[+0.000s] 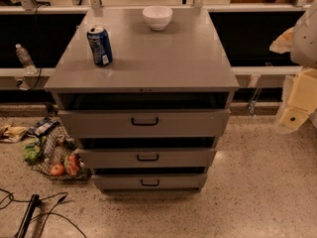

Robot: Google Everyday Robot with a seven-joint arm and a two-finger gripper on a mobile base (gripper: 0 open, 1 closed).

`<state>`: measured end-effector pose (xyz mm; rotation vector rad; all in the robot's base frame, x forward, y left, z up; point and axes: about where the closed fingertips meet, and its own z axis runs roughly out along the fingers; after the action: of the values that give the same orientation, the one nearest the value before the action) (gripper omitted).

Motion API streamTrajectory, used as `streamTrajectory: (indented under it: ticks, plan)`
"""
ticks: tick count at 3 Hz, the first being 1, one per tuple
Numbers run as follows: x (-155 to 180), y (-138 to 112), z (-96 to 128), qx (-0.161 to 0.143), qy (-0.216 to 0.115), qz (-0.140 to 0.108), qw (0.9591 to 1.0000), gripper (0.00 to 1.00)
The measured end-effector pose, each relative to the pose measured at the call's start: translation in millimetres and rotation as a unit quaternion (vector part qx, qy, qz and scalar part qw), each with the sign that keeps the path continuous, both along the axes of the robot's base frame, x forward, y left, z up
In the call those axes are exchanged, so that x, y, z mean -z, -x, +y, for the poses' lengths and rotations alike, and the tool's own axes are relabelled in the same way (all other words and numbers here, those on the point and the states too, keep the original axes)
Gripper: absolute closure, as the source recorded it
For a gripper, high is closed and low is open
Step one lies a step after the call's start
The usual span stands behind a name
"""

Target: Pick pepsi can

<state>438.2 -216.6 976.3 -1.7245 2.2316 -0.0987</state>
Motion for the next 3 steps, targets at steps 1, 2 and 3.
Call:
streamTrajectory:
  ticks: [1,2,3]
  plan:
    - [0,0,0,0.0,-0.003,-0.001,1.0,0.0]
    - [2,-8,9,0.008,-0.073,-0.026,0.9969,0.0]
    - [-9,-88,25,-0.008,-0.235,-0.112,0.9653,0.0]
